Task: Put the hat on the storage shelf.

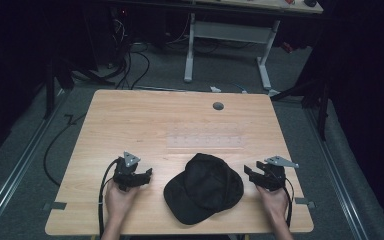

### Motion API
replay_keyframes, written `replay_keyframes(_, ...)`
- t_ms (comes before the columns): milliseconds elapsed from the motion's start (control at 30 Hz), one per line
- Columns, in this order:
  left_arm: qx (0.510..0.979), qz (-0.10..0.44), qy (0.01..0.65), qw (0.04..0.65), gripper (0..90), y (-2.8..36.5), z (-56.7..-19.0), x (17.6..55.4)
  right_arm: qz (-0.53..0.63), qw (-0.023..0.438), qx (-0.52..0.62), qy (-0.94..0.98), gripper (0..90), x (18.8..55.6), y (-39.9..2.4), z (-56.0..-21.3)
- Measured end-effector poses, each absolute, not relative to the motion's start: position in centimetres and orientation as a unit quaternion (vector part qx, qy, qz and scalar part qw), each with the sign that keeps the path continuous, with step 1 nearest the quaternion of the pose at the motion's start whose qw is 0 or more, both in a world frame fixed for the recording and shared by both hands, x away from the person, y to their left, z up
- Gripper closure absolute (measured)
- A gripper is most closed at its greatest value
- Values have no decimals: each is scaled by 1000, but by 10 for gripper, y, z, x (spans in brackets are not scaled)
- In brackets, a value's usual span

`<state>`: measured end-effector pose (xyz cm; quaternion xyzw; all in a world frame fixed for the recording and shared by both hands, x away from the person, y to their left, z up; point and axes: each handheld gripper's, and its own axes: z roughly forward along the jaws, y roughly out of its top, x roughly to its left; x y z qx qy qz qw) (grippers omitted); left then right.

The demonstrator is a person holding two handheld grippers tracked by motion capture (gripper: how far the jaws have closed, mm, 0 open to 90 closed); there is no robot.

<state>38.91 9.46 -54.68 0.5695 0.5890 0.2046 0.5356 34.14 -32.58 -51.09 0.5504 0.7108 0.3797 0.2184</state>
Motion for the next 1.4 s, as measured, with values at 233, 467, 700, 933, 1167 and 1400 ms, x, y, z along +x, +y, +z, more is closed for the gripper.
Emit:
replay_keyframes(233,569,205,589,536,259,95,-547,389,391,202,545,714,397,335,-325,-505)
replay_keyframes(467,569,205,589,536,259,95,-547,389,406,206,530,716,384,325,-324,-490)
replay_keyframes(700,569,205,589,536,259,95,-547,389,422,204,504,725,368,315,-316,-478)
replay_keyframes(933,570,205,589,535,259,95,-547,389,439,190,475,738,399,309,-305,-467)
replay_keyframes(1167,570,205,589,536,259,95,-547,389,445,190,452,750,398,307,-292,-456)
replay_keyframes(1400,570,205,589,536,259,95,-547,389,442,177,443,760,407,313,-279,-455)
